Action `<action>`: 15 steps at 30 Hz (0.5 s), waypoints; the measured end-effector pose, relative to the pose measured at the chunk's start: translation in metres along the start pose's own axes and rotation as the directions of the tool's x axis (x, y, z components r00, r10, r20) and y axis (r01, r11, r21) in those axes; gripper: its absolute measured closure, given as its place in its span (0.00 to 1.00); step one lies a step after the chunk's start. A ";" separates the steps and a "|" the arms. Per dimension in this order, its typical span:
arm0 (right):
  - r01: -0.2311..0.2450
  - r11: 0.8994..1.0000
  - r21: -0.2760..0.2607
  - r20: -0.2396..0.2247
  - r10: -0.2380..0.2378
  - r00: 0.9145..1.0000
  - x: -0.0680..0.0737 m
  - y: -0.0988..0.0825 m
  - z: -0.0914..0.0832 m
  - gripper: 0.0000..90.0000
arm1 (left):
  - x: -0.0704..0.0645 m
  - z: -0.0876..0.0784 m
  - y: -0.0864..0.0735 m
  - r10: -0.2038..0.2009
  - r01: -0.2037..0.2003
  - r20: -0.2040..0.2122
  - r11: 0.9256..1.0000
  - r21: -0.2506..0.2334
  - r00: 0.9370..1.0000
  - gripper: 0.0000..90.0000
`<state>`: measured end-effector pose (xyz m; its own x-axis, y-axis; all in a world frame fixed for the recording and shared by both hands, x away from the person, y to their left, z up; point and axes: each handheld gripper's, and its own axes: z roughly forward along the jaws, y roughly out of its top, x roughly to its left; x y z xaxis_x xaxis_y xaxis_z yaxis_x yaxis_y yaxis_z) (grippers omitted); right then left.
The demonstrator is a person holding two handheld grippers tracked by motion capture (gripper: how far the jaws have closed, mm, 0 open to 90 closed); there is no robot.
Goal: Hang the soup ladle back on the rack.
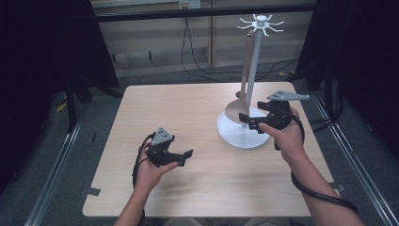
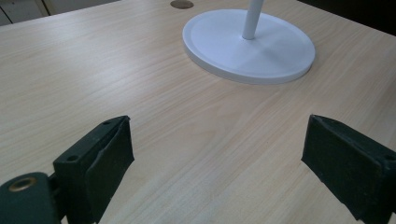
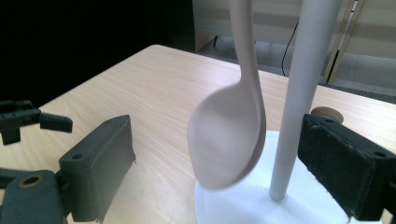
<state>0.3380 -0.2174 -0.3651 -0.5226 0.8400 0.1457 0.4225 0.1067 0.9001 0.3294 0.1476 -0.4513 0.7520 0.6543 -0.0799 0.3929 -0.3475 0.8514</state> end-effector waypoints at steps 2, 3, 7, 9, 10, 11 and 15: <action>0.007 1.000 0.006 -0.001 -0.007 1.000 0.000 -0.003 -0.001 0.11 | 0.000 0.000 0.000 -0.001 0.001 -0.001 1.000 0.000 1.000 0.09; 0.010 1.000 0.014 -0.007 -0.010 1.000 0.000 -0.006 -0.002 0.10 | 0.000 0.000 0.000 -0.001 0.001 -0.001 1.000 0.000 1.000 0.09; 0.016 1.000 0.021 -0.022 -0.015 1.000 0.001 -0.012 -0.003 0.08 | 0.000 0.000 0.000 0.002 -0.002 -0.003 1.000 0.002 1.000 0.09; 0.015 0.999 0.033 -0.031 -0.014 0.999 0.001 -0.015 -0.004 0.07 | 0.000 0.000 -0.001 -0.003 0.003 -0.003 1.000 0.002 1.000 0.09; 0.015 0.999 0.033 -0.031 -0.014 0.999 0.001 -0.015 -0.004 0.07 | 0.000 0.000 -0.001 -0.003 0.003 -0.003 1.000 0.002 1.000 0.09; 0.021 0.999 0.042 -0.040 -0.019 0.999 0.002 -0.018 -0.004 0.07 | 0.001 0.000 -0.001 0.004 -0.004 -0.006 1.000 0.003 1.000 0.09; 0.024 0.998 0.056 -0.042 -0.021 0.999 0.002 -0.023 -0.005 0.07 | 0.000 0.000 -0.001 -0.001 0.001 -0.004 1.000 0.002 1.000 0.09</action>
<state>0.3238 -0.2208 -0.3835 -0.5625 0.8142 0.1437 0.4504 0.1560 0.8791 0.3292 0.1485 -0.4518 0.7495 0.6572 -0.0793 0.3949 -0.3477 0.8504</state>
